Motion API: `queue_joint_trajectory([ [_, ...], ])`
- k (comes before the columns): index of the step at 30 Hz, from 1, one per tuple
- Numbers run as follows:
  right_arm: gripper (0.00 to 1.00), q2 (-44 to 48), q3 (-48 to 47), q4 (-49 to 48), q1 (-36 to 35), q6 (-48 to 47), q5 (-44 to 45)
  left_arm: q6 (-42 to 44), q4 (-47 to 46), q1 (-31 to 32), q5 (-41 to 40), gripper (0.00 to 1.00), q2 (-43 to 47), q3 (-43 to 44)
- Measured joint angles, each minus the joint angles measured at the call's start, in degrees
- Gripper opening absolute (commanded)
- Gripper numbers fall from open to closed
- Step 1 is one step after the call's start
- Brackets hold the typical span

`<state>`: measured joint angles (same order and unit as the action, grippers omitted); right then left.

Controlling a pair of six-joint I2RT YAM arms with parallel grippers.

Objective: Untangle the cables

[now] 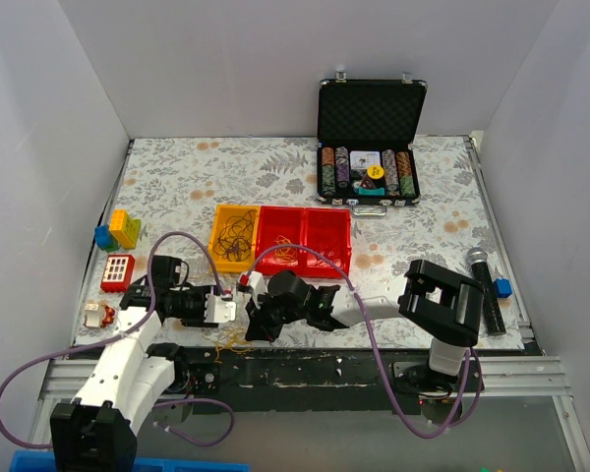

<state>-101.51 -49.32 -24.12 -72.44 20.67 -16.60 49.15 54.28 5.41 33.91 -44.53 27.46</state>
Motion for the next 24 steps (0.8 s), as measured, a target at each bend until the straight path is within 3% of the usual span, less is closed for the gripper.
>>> queue_joint_trajectory([
  [3,0.01,0.0,0.0,0.2,0.0,0.0,0.0,1.5,-0.3,0.0,1.1,0.00,-1.3,-0.5],
  [9,0.01,0.6,0.0,1.3,0.0,-0.2,1.0,-0.8,-2.5,0.0,3.0,0.00,-1.6,0.1],
  [14,0.01,4.2,0.2,2.8,0.2,-1.0,3.5,-7.9,-5.5,0.0,3.9,0.00,-1.6,5.2],
  [24,0.01,16.8,9.6,4.5,0.5,-1.4,10.4,-39.5,-25.4,0.0,0.4,0.00,-2.1,26.5],
])
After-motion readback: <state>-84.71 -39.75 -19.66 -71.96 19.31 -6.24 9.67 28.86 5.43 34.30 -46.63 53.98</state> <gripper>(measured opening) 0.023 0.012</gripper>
